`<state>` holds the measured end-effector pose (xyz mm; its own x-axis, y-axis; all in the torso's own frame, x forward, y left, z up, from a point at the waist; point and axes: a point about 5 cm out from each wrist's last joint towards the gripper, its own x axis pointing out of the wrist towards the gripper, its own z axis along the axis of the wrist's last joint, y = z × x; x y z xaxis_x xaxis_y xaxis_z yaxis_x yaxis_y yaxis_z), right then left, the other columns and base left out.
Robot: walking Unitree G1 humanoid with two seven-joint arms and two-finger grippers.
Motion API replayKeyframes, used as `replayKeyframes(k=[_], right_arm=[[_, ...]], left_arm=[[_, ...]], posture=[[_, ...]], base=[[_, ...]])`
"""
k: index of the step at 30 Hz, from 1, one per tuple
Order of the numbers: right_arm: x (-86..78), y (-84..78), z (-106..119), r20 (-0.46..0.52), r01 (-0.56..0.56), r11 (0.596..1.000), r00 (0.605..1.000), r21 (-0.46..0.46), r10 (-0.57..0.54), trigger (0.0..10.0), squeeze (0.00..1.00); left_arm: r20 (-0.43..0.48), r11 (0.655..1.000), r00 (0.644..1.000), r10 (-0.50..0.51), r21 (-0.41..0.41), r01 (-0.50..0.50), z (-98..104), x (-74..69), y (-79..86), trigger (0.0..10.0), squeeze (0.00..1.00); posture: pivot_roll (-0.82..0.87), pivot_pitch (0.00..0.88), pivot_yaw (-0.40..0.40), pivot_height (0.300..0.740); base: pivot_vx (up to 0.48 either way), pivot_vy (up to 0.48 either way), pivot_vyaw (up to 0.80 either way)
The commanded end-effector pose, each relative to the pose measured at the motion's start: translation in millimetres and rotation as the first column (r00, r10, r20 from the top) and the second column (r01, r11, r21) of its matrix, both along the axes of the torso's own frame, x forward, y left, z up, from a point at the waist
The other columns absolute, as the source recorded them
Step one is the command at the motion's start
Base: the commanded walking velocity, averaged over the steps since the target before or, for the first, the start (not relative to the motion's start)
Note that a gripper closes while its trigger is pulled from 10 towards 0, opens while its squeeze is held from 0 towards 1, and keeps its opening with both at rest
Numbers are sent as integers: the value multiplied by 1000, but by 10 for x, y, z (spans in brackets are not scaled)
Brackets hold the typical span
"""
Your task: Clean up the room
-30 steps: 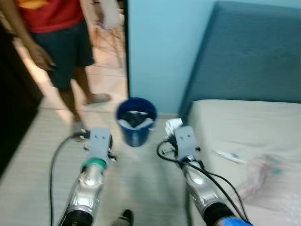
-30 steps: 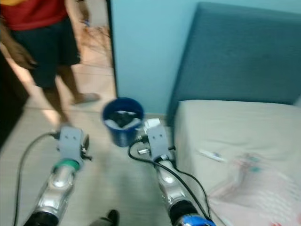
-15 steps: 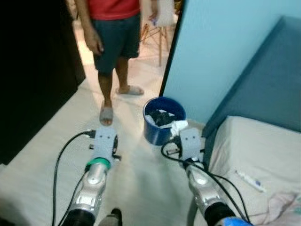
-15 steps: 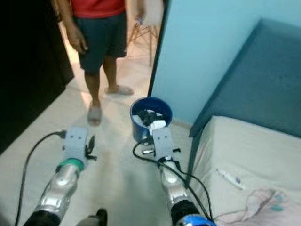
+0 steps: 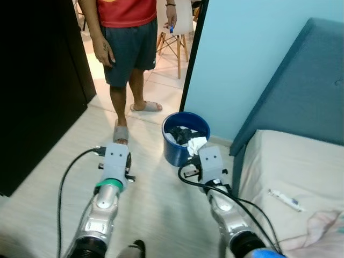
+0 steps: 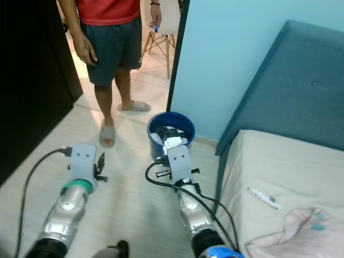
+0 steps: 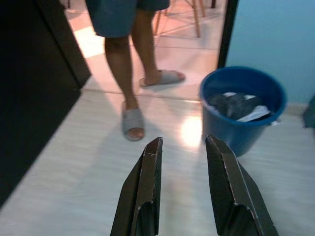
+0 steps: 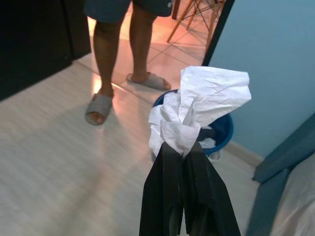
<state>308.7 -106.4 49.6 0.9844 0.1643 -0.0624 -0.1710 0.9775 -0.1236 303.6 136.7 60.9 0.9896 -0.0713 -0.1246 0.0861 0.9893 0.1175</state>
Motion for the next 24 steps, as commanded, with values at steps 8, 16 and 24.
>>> replayKeyframes(k=[8, 16, 24], right_arm=[[-23, 33, -32, -12, 0, 1000, 1000, 17, 0, 10000, 0], [-23, 38, -29, -11, 4, 1000, 1000, 23, -4, 10000, 0], [-18, 18, -29, -18, 25, 998, 1000, 53, -24, 10000, 0]], left_arm=[[-14, 1000, 1000, 0, 3, 0, -18, -5, 37, 10000, 0], [-9, 1000, 1000, -5, 4, 5, -8, -3, 42, 10000, 0], [-7, 1000, 1000, -7, 6, 7, 9, 12, 50, 10000, 0]], posture=[[46, 39, -32, 740], [47, 35, -30, 740], [48, 46, -24, 740]], base=[[388, 0, 0], [386, 0, 0], [385, 0, -345]])
